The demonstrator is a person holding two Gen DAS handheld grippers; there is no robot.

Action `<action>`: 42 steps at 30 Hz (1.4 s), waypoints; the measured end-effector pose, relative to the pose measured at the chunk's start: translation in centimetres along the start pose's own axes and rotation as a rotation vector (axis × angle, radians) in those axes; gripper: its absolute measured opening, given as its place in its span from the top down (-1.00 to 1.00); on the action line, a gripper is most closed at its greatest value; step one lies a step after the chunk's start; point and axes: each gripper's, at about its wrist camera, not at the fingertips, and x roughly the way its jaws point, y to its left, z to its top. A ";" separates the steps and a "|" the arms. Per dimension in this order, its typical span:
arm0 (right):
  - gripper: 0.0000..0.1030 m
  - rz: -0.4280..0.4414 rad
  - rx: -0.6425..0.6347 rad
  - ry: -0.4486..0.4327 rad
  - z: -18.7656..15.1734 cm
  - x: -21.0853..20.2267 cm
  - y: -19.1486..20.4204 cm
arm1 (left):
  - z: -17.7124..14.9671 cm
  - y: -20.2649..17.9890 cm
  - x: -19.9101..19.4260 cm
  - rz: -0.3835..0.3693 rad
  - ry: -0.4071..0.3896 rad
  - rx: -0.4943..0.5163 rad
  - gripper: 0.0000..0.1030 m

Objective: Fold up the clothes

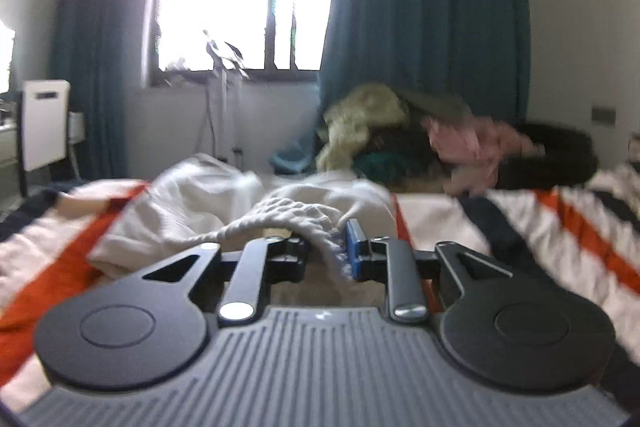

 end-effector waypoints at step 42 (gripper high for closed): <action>0.80 0.044 0.263 -0.117 -0.4 -20.6 -11.6 | -8.7 -9.6 -0.9 0.149 0.028 0.446 -1.00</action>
